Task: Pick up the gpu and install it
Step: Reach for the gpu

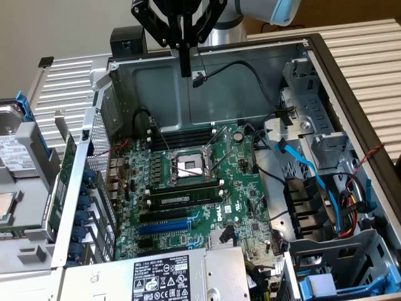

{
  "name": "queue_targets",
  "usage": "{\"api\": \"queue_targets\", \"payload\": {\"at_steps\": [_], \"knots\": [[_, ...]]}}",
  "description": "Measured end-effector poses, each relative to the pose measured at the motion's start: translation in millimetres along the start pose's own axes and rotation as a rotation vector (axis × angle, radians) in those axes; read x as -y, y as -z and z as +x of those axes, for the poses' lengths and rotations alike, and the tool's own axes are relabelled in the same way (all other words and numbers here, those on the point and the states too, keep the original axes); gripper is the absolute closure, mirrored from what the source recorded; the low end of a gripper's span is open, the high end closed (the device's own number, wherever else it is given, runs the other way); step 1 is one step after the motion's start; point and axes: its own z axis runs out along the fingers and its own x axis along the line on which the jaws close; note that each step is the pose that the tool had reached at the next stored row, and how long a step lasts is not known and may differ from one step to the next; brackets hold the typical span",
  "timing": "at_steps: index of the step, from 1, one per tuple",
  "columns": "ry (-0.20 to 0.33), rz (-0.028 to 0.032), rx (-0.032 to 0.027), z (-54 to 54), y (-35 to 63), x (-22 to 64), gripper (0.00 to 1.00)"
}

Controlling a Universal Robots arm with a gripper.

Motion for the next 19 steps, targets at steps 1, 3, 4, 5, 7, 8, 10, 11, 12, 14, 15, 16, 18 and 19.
{"api": "queue_targets", "payload": {"at_steps": [1, 3, 4, 5, 7, 8, 10, 11, 12, 14, 15, 16, 18, 19], "knots": [[0.000, 0.0000, 0.0000, 0.0, 0.0, 0.0, 0.89], [0.000, 0.0000, 0.0000, 0.0, 0.0, 0.0, 0.89], [0.000, 0.0000, 0.0000, 0.0, 0.0, 0.0, 0.89], [0.000, 0.0000, 0.0000, 0.0, 0.0, 0.0, 0.89], [0.000, 0.0005, -0.0001, 2.9, 0.1, 0.2, 0.89], [0.000, 0.0003, 0.0000, 5.5, 0.1, 0.5, 0.89], [0.000, 0.0002, 0.0000, 12.4, 0.2, 2.2, 0.89], [0.000, 0.0002, -0.0001, 16.9, 0.2, 2.6, 0.89], [0.001, 0.0002, 0.0000, 21.3, 0.3, 3.2, 0.89], [0.001, 0.0002, 0.0000, 30.5, 0.5, 4.4, 0.89], [0.002, 0.0002, -0.0001, 34.4, 0.7, 4.9, 0.89], [0.002, 0.0002, -0.0001, 38.4, 0.7, 5.3, 0.89], [0.003, 0.0002, -0.0002, 46.5, 0.8, 6.2, 0.89], [0.003, 0.0002, -0.0004, 50.6, 0.8, 6.5, 0.89]]}}
